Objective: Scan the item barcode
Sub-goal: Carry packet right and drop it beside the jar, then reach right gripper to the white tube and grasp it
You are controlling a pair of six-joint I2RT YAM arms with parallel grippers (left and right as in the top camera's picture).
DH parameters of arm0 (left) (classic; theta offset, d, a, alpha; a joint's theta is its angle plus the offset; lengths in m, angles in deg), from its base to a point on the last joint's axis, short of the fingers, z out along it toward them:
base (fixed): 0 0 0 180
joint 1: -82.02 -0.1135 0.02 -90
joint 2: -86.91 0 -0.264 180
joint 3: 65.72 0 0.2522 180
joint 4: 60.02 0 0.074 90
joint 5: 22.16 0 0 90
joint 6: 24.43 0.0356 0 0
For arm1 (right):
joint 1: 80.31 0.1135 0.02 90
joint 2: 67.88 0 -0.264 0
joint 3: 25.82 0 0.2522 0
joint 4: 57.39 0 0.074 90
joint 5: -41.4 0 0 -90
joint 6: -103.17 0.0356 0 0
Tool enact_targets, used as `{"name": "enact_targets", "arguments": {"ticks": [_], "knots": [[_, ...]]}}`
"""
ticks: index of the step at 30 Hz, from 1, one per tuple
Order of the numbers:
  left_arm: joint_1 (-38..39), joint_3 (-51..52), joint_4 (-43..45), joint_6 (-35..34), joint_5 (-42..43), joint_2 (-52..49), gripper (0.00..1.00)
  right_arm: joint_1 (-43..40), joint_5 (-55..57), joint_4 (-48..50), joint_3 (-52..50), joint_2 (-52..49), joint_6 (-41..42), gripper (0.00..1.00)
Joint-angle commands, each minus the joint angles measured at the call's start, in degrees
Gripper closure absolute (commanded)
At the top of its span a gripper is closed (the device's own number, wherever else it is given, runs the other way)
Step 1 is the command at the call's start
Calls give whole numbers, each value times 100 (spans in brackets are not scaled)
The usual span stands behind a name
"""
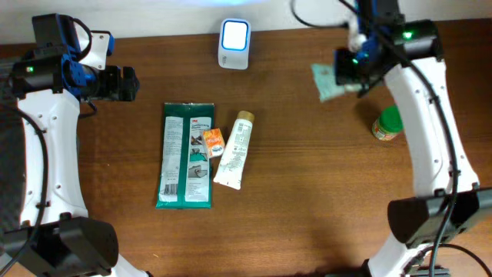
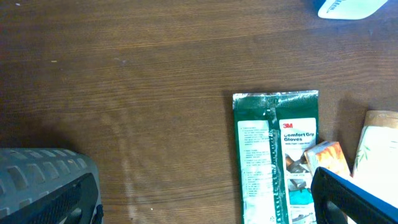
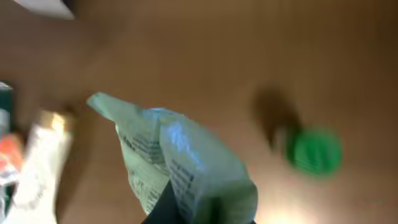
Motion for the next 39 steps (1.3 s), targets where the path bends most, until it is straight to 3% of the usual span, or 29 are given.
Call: {"name": "enact_targets", "arguments": {"ticks": [1,4,8,16,18,19,21,24,27,32,33,34,39], "knots": [[-11,-37,4,72,61,118,1,-540,-155,-258,-468,-264,573,96],[-11,-37,4,72,61,118,1,-968,22,-170,-1287,-323,1071,96],[-11,-37,4,72,61,118,1,-1322,63,133,-2205,-326,1088,96],[-11,-37,4,72,61,118,1,-1445,776,136,-2533,-326,1154,94],[-11,-37,4,72,61,118,1,-1445,898,164,-2533,-326,1150,81],[-11,-37,4,72,61,118,1,-1445,970,173,-2533,-326,1145,65],[-11,-37,4,72,61,118,1,-1443,957,201,-2518,-326,1126,49],[-11,-37,4,72,61,118,1,-1436,658,125,-2260,-321,933,45],[-11,-37,4,72,61,118,1,-1274,-428,-153,-1416,-275,424,38],[-11,-37,4,72,61,118,1,-546,-2124,11,-879,-236,179,37],[-11,-37,4,72,61,118,1,-378,-2334,125,-896,-262,201,31],[-11,-37,4,72,61,118,1,-208,-2411,271,-946,-273,411,3],[-11,-37,4,72,61,118,1,507,-2413,1073,-1427,-385,1270,2]]}}
